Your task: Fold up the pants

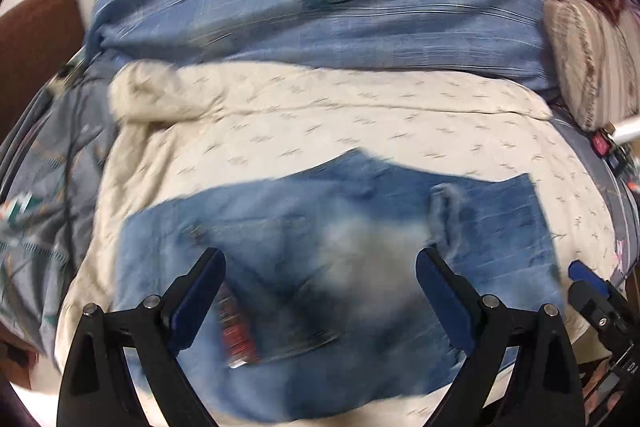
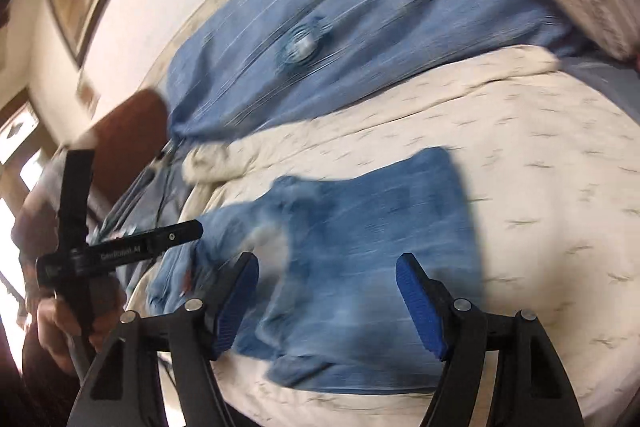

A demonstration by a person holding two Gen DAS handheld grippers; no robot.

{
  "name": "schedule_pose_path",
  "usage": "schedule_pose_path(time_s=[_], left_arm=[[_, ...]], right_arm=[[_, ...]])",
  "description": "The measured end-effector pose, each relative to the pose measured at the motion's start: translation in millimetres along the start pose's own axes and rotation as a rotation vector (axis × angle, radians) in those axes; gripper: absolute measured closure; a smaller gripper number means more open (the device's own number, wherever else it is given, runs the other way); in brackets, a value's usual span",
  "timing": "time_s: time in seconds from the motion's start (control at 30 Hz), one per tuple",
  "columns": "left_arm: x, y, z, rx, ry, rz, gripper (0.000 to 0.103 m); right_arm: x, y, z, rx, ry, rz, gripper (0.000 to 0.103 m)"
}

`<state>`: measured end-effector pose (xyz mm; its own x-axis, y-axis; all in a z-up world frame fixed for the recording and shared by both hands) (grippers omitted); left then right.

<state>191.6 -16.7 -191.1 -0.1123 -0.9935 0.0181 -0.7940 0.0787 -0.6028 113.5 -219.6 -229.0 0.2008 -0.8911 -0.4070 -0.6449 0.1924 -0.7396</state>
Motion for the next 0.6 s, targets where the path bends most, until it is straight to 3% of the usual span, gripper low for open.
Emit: schedule_pose_path(time_s=[0.13, 0.2, 0.37, 0.43, 0.5, 0.6], left_arm=[[44, -13, 22, 0.013, -0.036, 0.109, 0.007], [56, -17, 40, 0.003, -0.091, 0.157, 0.007], [53, -13, 85, -0.033, -0.263, 0.272, 0.007], [45, -8, 94, -0.048, -0.301, 0.279, 0.007], [33, -3, 96, -0.088, -0.287, 0.238, 0.007], [16, -2, 84, -0.109, -0.219, 0.168, 0.007]], right_arm=[[18, 5, 6, -0.045, 0.036, 0.047, 0.028], [19, 4, 7, -0.061, 0.036, 0.032, 0.028], [21, 14, 17, -0.12, 0.029, 0.0, 0.028], [21, 27, 30, -0.184, 0.038, -0.018, 0.028], [24, 43, 47, -0.271, 0.092, -0.066, 0.028], [17, 42, 47, -0.257, 0.117, -0.13, 0.028]])
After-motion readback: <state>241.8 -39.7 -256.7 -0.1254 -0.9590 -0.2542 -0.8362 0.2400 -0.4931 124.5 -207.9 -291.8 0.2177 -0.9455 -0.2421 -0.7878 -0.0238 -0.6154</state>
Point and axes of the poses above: each gripper's, at about its wrist camera, not at the fingertips, and z roughly the way its jaws point, x to its right, y to its underside, the point moved 10 cm from there along z, roughly the way its jaws point, and after that the axes turned 6 degrees about -z, right-handed, at the moved point
